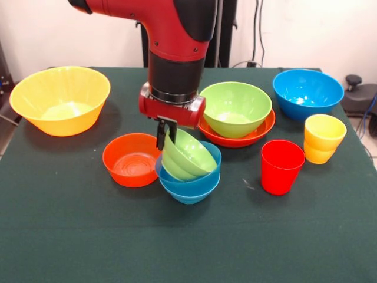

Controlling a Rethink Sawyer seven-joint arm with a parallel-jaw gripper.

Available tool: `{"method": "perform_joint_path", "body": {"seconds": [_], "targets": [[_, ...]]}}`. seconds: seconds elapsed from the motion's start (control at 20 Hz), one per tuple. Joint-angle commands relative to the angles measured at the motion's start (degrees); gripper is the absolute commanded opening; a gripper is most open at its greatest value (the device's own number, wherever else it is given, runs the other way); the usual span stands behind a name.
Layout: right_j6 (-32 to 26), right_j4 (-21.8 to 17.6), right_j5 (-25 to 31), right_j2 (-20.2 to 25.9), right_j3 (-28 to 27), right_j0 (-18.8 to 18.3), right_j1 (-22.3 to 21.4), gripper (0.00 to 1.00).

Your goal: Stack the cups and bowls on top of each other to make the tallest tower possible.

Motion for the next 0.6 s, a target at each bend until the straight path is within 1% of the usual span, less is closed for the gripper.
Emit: {"method": "perform_joint_path", "body": {"seconds": [0.05,0.25,0.4,0.5,0.6], "targets": [[-1.47,-0.04,3.73,5.49,1.87,-0.21,-3.89,0.00],[-1.73,0.31,4.95,5.85,2.34,-0.46,-4.88,0.00],[-1.92,0.31,4.62,6.28,2.81,-0.79,-5.14,0.00],[-2.15,0.62,3.99,7.28,3.38,-1.39,-5.12,0.00],[-2.82,1.31,2.80,9.49,4.45,-2.79,-4.86,0.00]]}}
